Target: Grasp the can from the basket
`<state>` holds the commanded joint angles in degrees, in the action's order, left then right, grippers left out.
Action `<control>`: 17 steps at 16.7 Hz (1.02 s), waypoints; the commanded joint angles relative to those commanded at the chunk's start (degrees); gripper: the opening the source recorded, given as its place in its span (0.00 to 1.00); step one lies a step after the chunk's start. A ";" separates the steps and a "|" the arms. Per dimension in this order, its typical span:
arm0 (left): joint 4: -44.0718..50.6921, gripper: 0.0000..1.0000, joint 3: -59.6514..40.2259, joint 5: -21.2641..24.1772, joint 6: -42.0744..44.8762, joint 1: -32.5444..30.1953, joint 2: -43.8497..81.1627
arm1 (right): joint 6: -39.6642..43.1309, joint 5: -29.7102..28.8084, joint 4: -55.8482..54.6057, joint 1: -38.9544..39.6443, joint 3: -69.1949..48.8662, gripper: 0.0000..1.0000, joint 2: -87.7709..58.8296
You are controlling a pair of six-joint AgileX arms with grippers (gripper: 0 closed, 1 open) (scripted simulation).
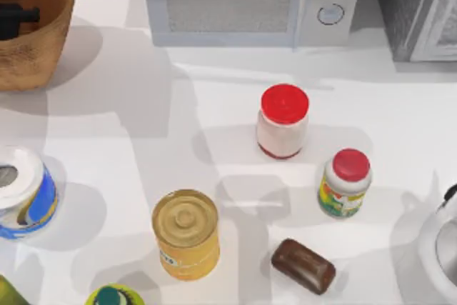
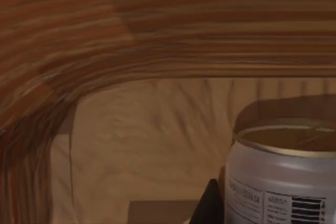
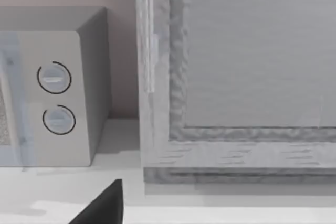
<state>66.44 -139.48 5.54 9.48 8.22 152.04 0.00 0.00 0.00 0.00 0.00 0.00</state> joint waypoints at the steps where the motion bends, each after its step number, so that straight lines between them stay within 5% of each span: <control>1: 0.00 0.10 0.00 0.00 0.00 0.00 0.00 | 0.00 0.00 0.00 0.00 0.00 1.00 0.00; 3: 0.00 0.00 0.00 0.00 0.00 0.00 0.00 | 0.00 0.00 0.00 0.00 0.00 1.00 0.00; 17: -3.36 0.00 5.67 -0.57 0.86 -1.56 -8.29 | 0.00 0.00 0.00 0.00 0.00 1.00 0.00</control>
<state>63.08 -133.81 4.97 10.34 6.66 143.75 0.00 0.00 0.00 0.00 0.00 0.00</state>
